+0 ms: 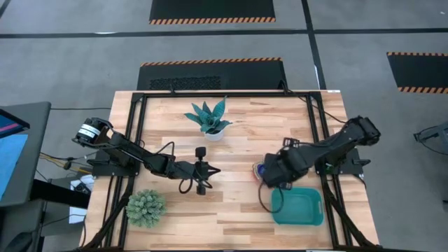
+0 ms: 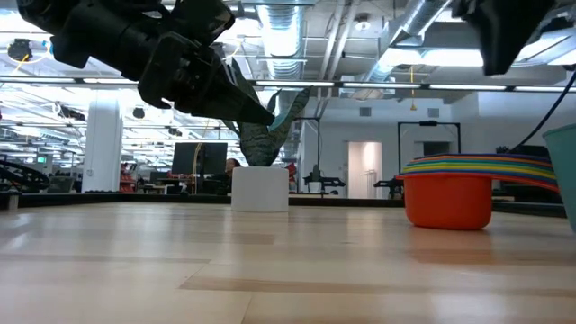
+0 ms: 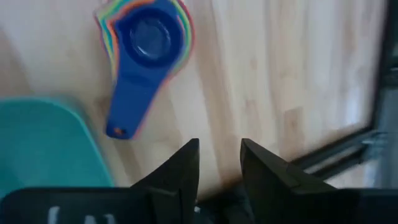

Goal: Nest measuring cups in basket
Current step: Put the stacked measuring cups into the green bin

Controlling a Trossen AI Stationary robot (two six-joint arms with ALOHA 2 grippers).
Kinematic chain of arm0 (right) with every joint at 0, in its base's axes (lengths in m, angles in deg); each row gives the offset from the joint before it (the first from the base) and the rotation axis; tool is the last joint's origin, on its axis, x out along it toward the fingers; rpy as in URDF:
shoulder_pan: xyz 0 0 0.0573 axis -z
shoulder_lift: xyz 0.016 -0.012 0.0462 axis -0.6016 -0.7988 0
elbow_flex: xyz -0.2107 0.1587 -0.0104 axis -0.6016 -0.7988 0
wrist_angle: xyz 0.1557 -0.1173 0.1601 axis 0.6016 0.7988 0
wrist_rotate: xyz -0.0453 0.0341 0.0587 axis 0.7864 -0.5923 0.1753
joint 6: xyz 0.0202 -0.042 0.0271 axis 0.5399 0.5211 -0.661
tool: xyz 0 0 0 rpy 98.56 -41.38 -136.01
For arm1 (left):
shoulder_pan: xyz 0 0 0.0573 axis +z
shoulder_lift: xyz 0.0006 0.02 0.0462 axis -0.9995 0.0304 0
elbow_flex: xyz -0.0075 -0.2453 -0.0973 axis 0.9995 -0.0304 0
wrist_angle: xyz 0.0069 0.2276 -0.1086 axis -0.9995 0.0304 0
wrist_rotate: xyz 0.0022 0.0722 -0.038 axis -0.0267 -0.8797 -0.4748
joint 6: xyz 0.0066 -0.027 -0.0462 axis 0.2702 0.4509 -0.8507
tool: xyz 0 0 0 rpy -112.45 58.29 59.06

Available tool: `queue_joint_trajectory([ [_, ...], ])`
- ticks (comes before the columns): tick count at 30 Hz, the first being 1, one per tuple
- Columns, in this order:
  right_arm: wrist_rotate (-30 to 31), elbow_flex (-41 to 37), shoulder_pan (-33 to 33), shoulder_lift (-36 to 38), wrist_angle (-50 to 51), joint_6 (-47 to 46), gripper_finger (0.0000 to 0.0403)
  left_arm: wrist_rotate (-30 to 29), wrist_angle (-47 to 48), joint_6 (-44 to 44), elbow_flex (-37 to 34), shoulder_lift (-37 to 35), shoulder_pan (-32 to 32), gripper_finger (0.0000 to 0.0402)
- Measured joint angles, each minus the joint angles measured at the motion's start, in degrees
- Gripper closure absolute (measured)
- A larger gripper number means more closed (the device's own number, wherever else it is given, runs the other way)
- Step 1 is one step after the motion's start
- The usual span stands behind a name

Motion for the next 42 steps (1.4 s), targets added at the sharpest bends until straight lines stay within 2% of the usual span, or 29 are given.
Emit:
queue_joint_trajectory([
  [6,12.58,-2.61,-6.22,6.63,-0.21,-1.59,0.0287,-0.76,-7.23,2.91,0.29,0.02,1.83,0.0401],
  [9,19.53,-4.02,-8.29,10.54,-0.52,-5.69,0.0294,1.76,-5.91,3.8,3.5,0.02,4.04,0.0401],
  [11,21.78,-5.94,-9.71,13.3,-0.22,-9.29,0.0297,2.38,-2.29,3.37,5.99,0.02,5.37,0.0402],
  [16,20.18,-12.41,-12.81,19.02,-0.46,-15.32,0.03,2.39,4.07,4.42,11.08,0.02,7.76,0.0401],
  [24,19.43,-24.0,-18.0,24.84,-0.85,-23.14,0.0301,13.38,14.89,9.63,21.31,3.52,14.43,0.0401],
  [26,19.68,-25.69,-18.97,25.28,-0.97,-23.55,0.0301,16.57,16.57,10.7,26.81,6.92,15.75,0.0401],
  [29,20.08,-27.85,-20.31,26.08,-0.9,-24.28,0.0301,20.15,24.34,13.63,35.19,12.45,16.35,0.0401],
  [32,19.9,-29.28,-21.2,26.47,-0.96,-25.87,0.0301,19.71,34.27,18.17,43.56,18.09,15.91,0.0397],
  [36,19.9,-31.17,-22.87,26.74,-0.97,-27.62,0.0301,19.76,40.96,25.3,52.66,23.58,15.0,0.0383],
  [40,19.91,-32.17,-23.99,26.73,-1.34,-29.81,0.0301,18.42,47.57,36.13,57.68,28.4,13.95,0.0363],
  [42,19.99,-32.51,-24.57,26.72,-1.18,-31.04,0.0301,16.75,47.8,42.52,59.32,29.86,13.37,0.035],
])
